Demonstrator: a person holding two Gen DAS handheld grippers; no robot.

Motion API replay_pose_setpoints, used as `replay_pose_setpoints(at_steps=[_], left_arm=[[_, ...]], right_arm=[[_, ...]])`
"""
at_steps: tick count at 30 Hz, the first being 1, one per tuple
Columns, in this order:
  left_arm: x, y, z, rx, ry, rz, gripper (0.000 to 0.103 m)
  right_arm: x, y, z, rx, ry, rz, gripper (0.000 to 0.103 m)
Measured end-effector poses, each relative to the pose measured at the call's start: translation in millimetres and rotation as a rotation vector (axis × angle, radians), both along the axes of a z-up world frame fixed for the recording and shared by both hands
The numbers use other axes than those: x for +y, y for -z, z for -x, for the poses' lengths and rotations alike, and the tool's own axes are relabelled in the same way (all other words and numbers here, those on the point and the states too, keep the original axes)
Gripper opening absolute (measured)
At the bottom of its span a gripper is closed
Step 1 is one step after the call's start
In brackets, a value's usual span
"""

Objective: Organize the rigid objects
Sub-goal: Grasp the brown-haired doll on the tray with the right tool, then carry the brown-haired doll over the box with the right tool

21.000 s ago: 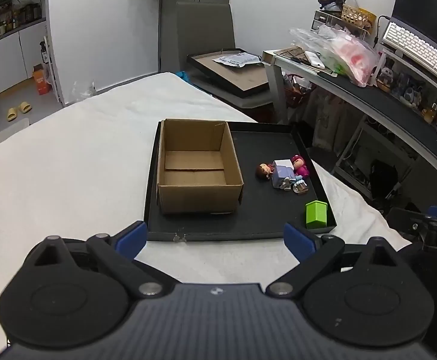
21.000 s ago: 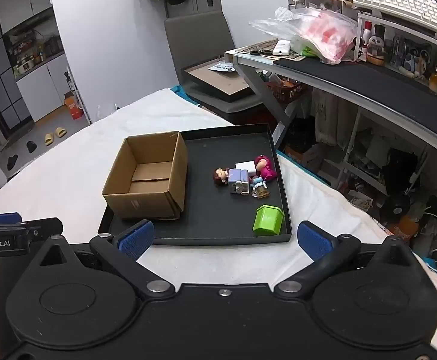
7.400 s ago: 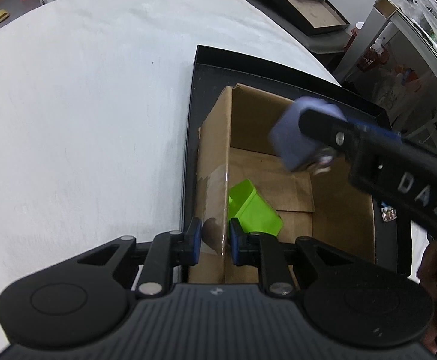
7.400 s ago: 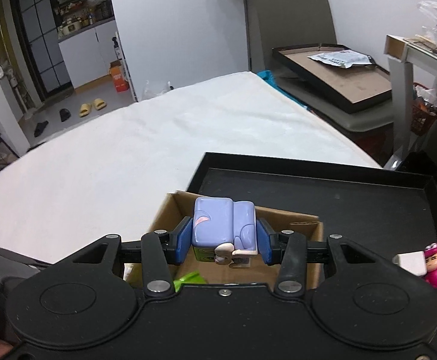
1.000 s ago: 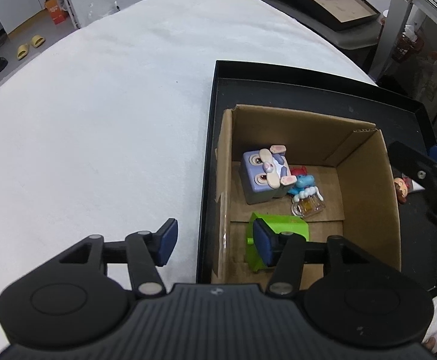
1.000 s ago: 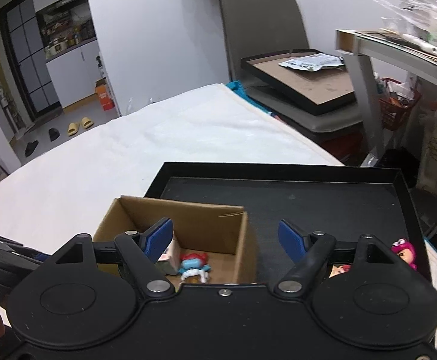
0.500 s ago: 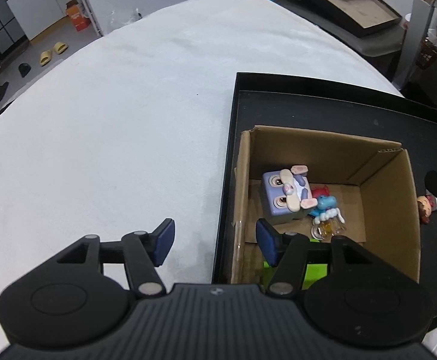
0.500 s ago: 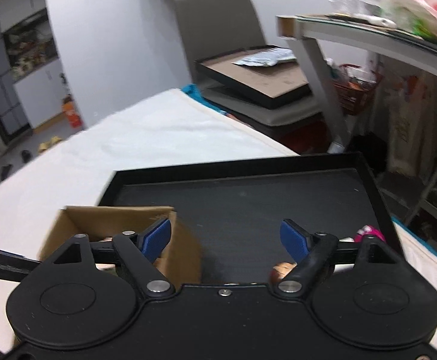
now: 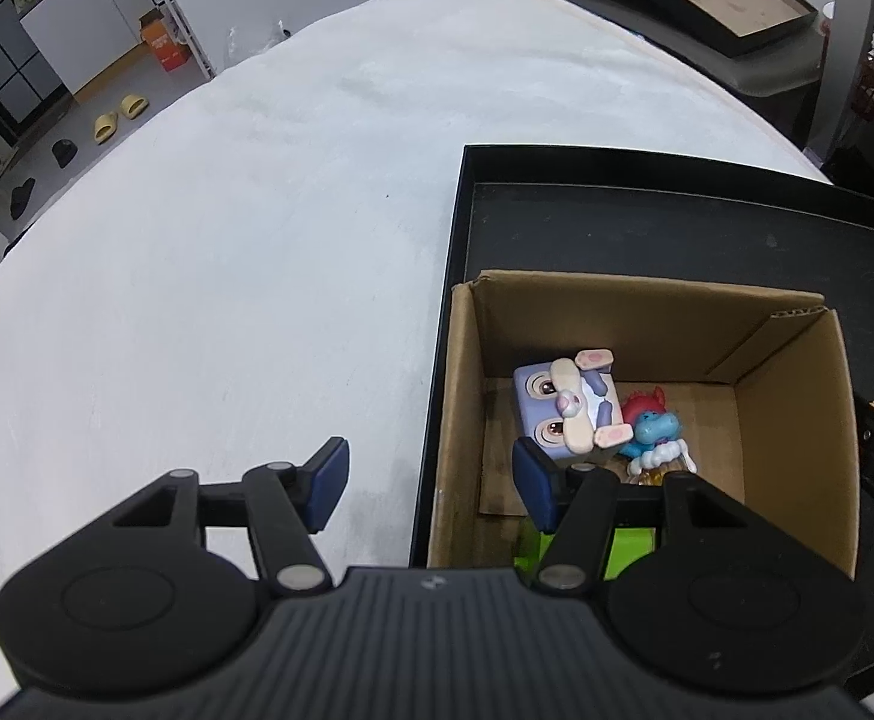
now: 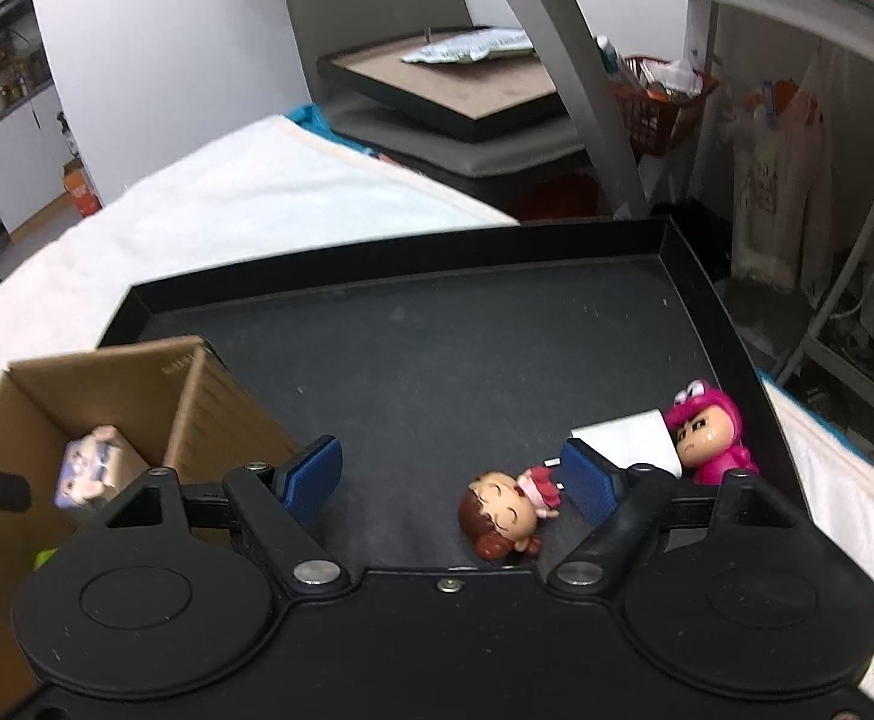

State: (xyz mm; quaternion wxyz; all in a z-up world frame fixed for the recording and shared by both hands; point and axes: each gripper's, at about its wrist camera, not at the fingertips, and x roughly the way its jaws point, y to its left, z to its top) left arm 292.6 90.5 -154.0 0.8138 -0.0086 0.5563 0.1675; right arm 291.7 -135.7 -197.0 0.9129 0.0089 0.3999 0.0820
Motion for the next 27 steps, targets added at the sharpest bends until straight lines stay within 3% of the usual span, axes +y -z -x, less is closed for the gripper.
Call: replay_pose_setpoints(at_steps=[8,12,14,27], left_arm=[[-6,3,-4,0.023,0.019,-0.025,0.059],[-10,4,-4,0.028,0.034,-0.023,0.059],[-10,5,-3,0.029,0.035,-0.021,0.059],[-10,-5,10,0.015,0.072,0.013,0.059]], right_arm=[[-3,26,-13,0.062,0.025,0.032,0.061],[-5,36,-19,0.098,0.015,0.053,0.043],[-4,35,-17,0.088,0.003,0.084,0.042],[-12,-3,-4,0.051,0.029,0.004,0.042]])
